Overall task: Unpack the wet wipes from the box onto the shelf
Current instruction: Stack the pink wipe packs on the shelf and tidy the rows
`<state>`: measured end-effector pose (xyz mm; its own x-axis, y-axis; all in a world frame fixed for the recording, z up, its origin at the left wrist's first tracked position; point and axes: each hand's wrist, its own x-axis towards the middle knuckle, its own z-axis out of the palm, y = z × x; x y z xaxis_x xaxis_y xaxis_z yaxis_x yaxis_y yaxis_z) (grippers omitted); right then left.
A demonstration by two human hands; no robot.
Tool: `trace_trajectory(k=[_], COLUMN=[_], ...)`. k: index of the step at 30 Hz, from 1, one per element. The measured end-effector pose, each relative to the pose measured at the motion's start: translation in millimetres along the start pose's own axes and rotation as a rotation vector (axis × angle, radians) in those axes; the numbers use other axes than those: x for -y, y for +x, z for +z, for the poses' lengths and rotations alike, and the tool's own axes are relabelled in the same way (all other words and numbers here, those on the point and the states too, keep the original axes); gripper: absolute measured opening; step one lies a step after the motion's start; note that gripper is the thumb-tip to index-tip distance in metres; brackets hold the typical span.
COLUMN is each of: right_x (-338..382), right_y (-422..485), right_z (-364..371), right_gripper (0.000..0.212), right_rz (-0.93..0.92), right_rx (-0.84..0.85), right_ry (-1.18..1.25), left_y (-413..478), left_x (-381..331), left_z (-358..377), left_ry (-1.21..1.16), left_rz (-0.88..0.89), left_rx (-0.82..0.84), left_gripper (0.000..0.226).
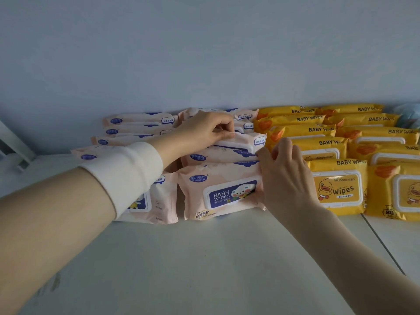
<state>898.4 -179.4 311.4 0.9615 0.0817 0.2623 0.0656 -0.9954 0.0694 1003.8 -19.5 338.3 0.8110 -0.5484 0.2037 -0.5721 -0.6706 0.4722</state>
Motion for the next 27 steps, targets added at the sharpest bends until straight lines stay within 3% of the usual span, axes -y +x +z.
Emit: trace_trajectory(k=[3,5,7,11,13,16,20,27], right_x=[0,2,1,-1,-4,-4,-4,-13], right_y=[5,3,1,1,3,2,5,9], right_z=[2,4,6,9,7,5,14,6], right_gripper=[0.079,0.074,0.071,0.065,0.062,0.072,0.079,0.108], right_rz=[-0.005,-0.009,0.044,-0.012,-0.020,-0.009,0.019,-0.095], right_rx=[-0.010,0.027,-0.020,-0.001,0.005,0.033,-0.058,0.034], right_ry=[-0.018,-0.007,0.029,0.032,0.053,0.067,0.044,0.119], left_y=[-6,-15,-28,-42,-42,-46,-45,-42], left_x=[-4,-6,-10,-20,-24,-26,-16,-12], left_z=[-9,-17,-22,-21,-16,-5,-1,-3], left_ry=[-0.065,-0.064,0.154,0.382,0.509,0.633,0.656,0.628], left_rz=[-0.059,-0.160,-0.202,-0.161,-0.150,-0.057,0.011,-0.006], left_rx=[0.102,0.280,0.442,0.555,0.591,0.489,0.355,0.336], left_gripper=[0.033,0.064,0.105,0.134,0.139,0.133,0.121,0.122])
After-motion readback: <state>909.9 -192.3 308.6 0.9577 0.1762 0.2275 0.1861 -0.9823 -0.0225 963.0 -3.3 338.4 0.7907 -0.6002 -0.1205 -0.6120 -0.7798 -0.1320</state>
